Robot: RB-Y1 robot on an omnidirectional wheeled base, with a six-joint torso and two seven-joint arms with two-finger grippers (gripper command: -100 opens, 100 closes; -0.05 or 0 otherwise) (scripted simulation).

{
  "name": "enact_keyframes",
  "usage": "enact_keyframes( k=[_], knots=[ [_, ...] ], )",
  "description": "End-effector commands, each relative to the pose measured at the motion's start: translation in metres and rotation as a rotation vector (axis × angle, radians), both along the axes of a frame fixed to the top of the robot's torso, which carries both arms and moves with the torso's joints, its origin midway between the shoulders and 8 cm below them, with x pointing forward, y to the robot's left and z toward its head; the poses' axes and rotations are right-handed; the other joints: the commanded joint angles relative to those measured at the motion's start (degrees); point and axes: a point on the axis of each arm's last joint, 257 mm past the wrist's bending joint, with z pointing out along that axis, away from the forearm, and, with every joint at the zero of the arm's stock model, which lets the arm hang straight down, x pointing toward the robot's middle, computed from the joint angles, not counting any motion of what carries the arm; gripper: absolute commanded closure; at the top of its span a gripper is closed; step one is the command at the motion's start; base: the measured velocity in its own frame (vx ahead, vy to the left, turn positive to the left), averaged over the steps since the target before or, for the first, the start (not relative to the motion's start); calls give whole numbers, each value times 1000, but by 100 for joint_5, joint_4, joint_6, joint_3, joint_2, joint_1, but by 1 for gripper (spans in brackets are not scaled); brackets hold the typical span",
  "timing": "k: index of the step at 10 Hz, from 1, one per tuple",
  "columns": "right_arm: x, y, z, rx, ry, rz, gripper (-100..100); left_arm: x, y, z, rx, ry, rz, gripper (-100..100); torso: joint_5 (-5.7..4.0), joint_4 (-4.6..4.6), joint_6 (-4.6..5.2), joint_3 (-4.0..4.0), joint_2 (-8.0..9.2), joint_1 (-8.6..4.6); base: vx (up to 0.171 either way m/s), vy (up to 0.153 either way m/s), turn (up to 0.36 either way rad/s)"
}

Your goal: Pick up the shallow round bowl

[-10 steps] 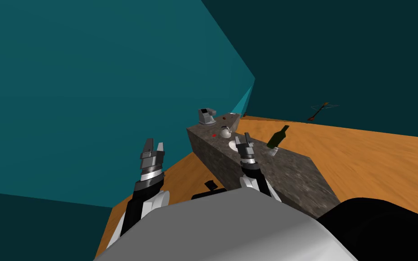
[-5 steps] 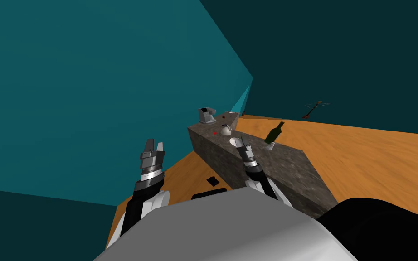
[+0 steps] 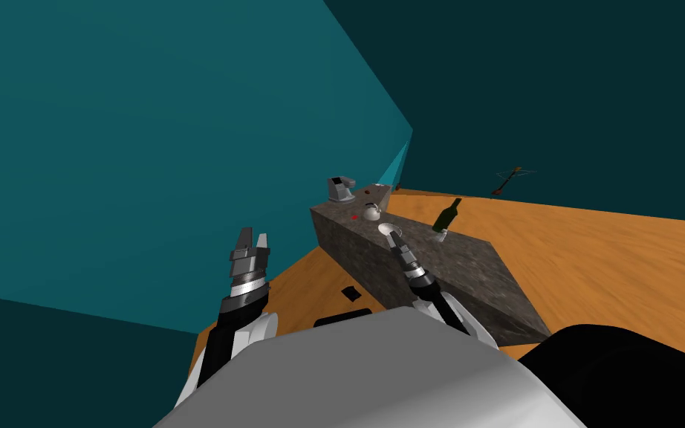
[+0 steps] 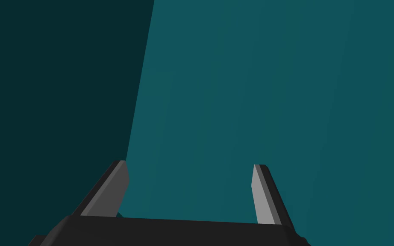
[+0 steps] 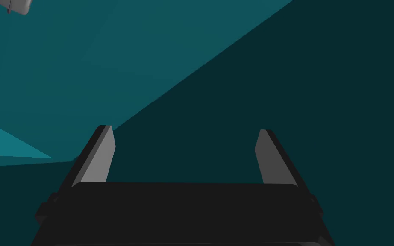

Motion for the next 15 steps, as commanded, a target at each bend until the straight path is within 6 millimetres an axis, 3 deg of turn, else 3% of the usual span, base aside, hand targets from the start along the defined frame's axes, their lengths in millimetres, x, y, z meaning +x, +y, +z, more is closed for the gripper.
enact_keyframes(
  k=[1, 2, 5, 6, 7, 9, 10, 13, 14, 15],
  knots=[
    [2, -5, -21, -87, 40, -1, -100, 0, 0, 0, 0, 0, 0, 0, 0, 0, 0, 0, 0, 0, -33, 68, 10],
    [2, -10, -37, -154, 72, -5, -100, 0, 0, 0, 0, 0, 0, 0, -1, -1, 1, -2, -3, -1, -36, 103, 13],
    [2, -18, -59, -248, 119, 3, -100, 0, 0, 0, 0, 0, 0, 0, -1, -3, 0, -6, -11, -2, -17, 64, 11],
    [0, -25, -80, -324, 160, 3, -100, 0, 0, 0, 0, 0, 0, 0, -2, -3, 0, -8, -13, -7, -13, 66, 48],
    [0, -26, -81, -330, 164, 6, -100, 0, 0, 0, 0, 0, 0, 0, -1, -3, -1, -8, -13, -3, -4, 54, 11],
    [-6, -45, -125, -481, 253, 7, -100, 0, 0, 0, 0, 0, 0, 0, -1, -5, -1, -12, -21, -3, 15, 84, 76],
    [-7, -49, -128, -503, 262, 16, -100, 0, 0, 0, 0, 0, 0, 0, 1, -6, -1, -15, -26, 7, 19, 62, 16],
    [-20, -73, -171, -669, 355, 34, -100, 0, 0, 0, 0, 0, 0, 0, -2, -6, 0, -16, -27, -12, 26, 48, 59],
    [-21, -78, -175, -686, 368, 37, -100, 0, 0, 0, 0, 0, 0, 0, -3, -7, -2, -18, -30, -10, 32, 37, 36],
    [-30, -90, -196, -764, 411, 50, -100, 0, 0, 0, 0, 0, 0, 0, -2, -7, 0, -18, -30, -13, 46, 56, 70]
  ],
)
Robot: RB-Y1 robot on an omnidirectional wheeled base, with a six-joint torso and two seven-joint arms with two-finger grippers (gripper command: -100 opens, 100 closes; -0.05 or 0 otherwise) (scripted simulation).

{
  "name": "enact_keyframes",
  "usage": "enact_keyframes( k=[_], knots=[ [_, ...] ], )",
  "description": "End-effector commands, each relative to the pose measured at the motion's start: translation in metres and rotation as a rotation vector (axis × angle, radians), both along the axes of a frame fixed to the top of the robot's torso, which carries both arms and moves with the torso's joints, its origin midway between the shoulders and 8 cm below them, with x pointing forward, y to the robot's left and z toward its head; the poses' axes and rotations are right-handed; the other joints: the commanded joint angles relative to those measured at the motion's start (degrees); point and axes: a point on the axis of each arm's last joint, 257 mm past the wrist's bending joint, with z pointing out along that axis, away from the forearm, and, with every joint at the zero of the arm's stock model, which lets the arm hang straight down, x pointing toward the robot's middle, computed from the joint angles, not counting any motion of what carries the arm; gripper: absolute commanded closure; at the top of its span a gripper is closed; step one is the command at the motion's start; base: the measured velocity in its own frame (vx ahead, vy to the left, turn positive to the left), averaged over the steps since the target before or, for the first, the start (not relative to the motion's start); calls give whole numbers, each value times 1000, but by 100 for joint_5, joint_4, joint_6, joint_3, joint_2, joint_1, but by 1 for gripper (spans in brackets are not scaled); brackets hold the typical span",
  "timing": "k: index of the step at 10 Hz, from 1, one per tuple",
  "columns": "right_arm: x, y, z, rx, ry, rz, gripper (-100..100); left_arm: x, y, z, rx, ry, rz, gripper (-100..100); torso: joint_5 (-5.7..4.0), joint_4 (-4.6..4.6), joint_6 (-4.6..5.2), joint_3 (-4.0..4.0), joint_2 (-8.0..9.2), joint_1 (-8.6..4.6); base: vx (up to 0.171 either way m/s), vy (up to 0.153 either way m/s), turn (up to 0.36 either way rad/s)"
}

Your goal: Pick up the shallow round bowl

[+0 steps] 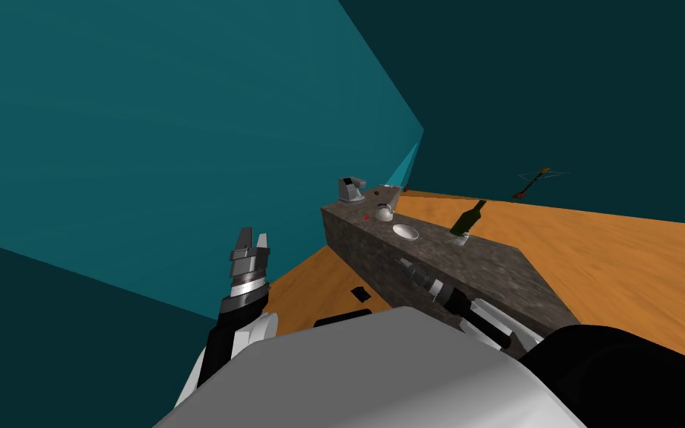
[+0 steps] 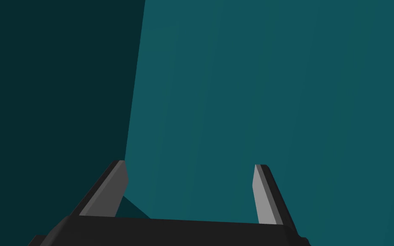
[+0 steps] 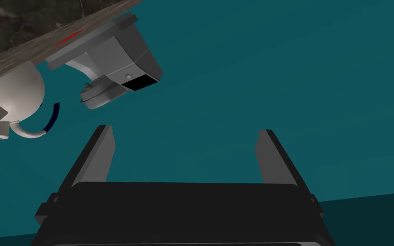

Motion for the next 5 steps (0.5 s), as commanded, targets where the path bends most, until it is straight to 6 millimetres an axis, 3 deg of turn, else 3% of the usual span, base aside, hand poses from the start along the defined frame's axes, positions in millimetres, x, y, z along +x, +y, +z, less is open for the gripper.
enact_keyframes(
  k=[1, 2, 3, 4, 5],
  knots=[
    [-5, -10, -14, -57, 36, 8, -100, 0, 0, 0, 0, 0, 0, 0, 0, 0, 0, 0, 0, 0, 40, 44, 41],
    [-17, -26, -36, -137, 89, 19, -100, 0, 0, 0, 0, 0, 0, 0, 0, 0, 1, 0, 1, -3, 44, 43, 102],
    [-17, -29, -36, -150, 95, 24, -100, 0, 0, 0, 0, 0, 0, 0, 0, 0, 0, 0, 0, -3, 37, 35, 45],
    [-28, -42, -52, -226, 139, 45, -100, 0, 0, 0, 0, 0, 0, 0, 0, 0, 1, 1, 2, -5, 54, 44, 77],
    [-31, -51, -57, -243, 155, 41, -100, 0, 0, 0, 0, 0, 0, 0, -1, -1, 0, -2, -3, -4, 51, 37, 57]
  ],
)
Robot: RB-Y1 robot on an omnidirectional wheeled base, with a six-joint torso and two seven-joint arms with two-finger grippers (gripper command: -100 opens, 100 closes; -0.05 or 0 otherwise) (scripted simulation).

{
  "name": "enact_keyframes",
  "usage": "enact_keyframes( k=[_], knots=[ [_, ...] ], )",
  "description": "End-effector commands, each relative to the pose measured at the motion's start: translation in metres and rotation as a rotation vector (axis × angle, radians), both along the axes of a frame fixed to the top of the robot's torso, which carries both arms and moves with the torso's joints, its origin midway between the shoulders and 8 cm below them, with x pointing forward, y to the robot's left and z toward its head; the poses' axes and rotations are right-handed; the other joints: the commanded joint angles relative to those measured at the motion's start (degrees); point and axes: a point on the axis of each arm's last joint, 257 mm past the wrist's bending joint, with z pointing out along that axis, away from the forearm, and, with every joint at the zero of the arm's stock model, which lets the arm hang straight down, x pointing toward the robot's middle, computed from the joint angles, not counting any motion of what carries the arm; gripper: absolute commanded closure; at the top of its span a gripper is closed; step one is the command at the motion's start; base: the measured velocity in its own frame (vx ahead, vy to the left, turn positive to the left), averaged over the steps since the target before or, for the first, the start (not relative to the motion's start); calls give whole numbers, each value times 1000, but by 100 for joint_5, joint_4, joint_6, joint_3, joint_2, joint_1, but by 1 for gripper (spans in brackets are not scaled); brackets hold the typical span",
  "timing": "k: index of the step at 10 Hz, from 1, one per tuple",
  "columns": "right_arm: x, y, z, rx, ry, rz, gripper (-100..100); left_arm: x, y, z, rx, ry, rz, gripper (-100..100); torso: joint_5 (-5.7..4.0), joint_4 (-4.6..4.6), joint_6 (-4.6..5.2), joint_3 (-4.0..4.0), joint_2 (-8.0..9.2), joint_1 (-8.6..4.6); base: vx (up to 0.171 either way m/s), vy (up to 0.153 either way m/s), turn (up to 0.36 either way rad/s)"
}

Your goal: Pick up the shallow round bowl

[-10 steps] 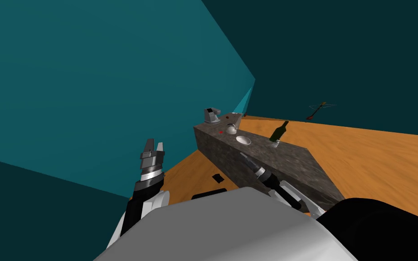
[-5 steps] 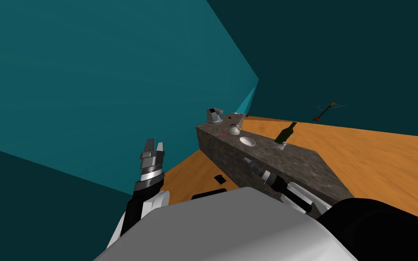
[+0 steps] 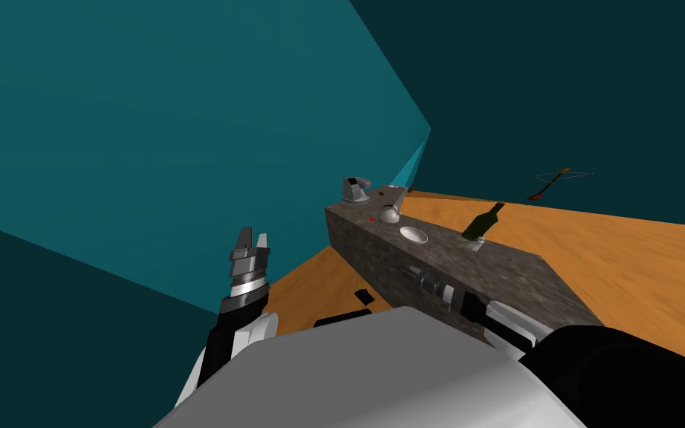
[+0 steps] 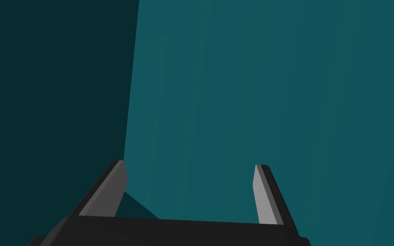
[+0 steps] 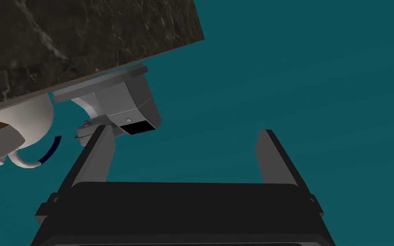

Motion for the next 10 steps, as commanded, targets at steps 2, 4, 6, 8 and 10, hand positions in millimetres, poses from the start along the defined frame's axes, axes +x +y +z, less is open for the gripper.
enact_keyframes(
  k=[2, 4, 6, 8, 10],
  knots=[
    [-15, -26, -24, -111, 70, 22, -100, 0, 0, 0, 0, 0, 0, 0, -1, 0, -3, 1, 1, 2, 40, 42, 79],
    [-29, -47, -37, -197, 123, 44, -100, 0, 0, 0, 0, 0, 0, 0, -2, 2, 1, 5, 9, -4, 29, 30, 47],
    [-46, -75, -52, -284, 184, 54, -100, 0, 0, 0, 0, 0, 0, 0, -1, 1, 1, 2, 3, 0, 55, 51, 71],
    [-61, -104, -59, -374, 239, 74, -100, 0, 0, 0, 0, 0, 0, 0, 1, -1, 0, -2, -2, 5, 57, 50, 73],
    [-78, -136, -65, -464, 298, 84, -100, 0, 0, 0, 0, 0, 0, 0, 0, 0, 0, 1, 1, 2, 49, 43, 66]
  ],
)
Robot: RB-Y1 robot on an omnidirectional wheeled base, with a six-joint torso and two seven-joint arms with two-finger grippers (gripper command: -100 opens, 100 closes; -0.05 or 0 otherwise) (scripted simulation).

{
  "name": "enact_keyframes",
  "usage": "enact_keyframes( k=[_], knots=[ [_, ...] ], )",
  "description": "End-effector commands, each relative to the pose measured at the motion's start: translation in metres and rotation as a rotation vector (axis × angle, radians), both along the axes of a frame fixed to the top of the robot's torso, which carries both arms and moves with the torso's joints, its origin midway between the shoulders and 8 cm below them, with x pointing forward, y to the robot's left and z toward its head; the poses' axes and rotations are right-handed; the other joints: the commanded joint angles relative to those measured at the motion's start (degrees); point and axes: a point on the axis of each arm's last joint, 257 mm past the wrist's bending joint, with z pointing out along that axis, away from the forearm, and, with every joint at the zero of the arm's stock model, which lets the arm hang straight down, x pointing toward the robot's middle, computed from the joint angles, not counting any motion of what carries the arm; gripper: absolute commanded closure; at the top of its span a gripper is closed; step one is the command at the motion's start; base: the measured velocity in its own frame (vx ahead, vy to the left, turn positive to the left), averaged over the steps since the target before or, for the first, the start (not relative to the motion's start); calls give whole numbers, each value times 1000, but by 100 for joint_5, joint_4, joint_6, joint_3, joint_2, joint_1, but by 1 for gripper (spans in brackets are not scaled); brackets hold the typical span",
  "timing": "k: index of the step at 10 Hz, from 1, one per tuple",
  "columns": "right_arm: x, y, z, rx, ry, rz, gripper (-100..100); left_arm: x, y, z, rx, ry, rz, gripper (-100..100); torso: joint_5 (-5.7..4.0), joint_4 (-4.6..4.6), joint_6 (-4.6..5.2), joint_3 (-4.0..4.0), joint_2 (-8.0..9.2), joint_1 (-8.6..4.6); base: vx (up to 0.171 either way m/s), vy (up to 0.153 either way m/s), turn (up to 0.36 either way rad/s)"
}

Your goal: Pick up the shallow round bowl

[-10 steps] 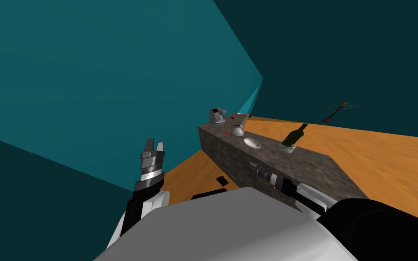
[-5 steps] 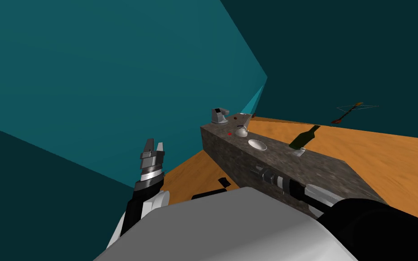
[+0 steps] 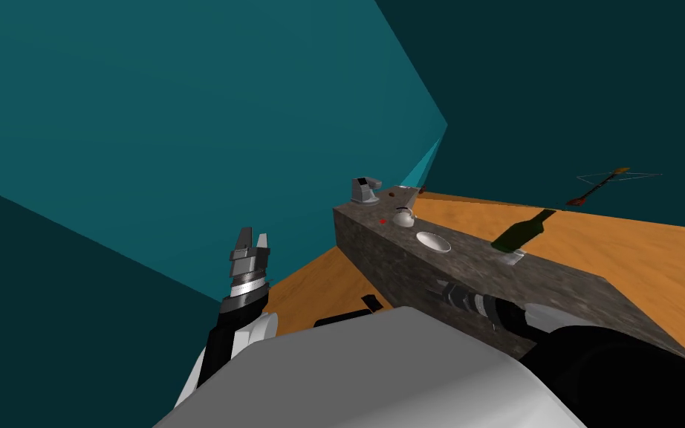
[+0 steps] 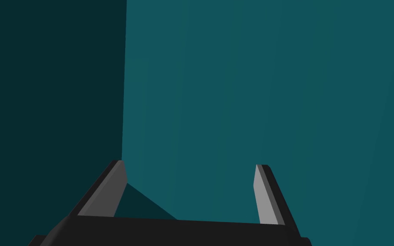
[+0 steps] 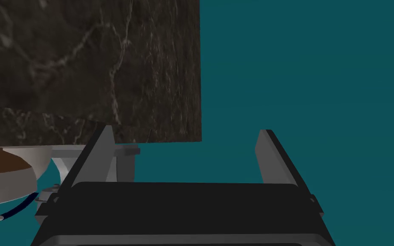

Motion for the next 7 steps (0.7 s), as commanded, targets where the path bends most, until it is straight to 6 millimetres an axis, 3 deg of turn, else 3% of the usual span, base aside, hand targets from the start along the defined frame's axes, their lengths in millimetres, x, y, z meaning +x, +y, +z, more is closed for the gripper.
enact_keyframes(
  k=[1, 2, 3, 4, 5, 6, 7],
  knots=[
    [-4, -18, 1, -56, 29, 15, -100, 0, 0, 0, 0, 0, 0, 0, 0, 0, 0, 0, 0, 0, 43, 46, 44],
    [-19, -44, -3, -128, 77, 22, -100, 0, 0, 0, 0, 0, 0, 0, 0, 0, 1, 1, 3, 0, 38, 52, 90],
    [-17, -48, 1, -142, 80, 33, -100, 0, 0, 0, 0, 0, 0, 0, 1, 1, -1, 2, 4, 2, 42, 42, 52],
    [-31, -75, 1, -216, 127, 44, -100, 0, 0, 0, 0, 0, 0, 0, 0, 1, 2, 2, 5, 0, 62, 49, 95],
    [-29, -78, 4, -225, 129, 51, -100, 0, 0, 0, 0, 0, 0, 0, 1, 0, 0, -1, -1, 2, 52, 43, 36],
    [-40, -103, 9, -297, 171, 67, -100, 0, 0, 0, 0, 0, 0, 0, 0, 0, 2, 0, 1, 0, 61, 53, 75],
    [-40, -106, 10, -305, 175, 68, -100, 0, 0, 0, 0, 0, 0, 0, 0, -1, 0, -2, -3, 2, 50, 51, 45]
  ],
)
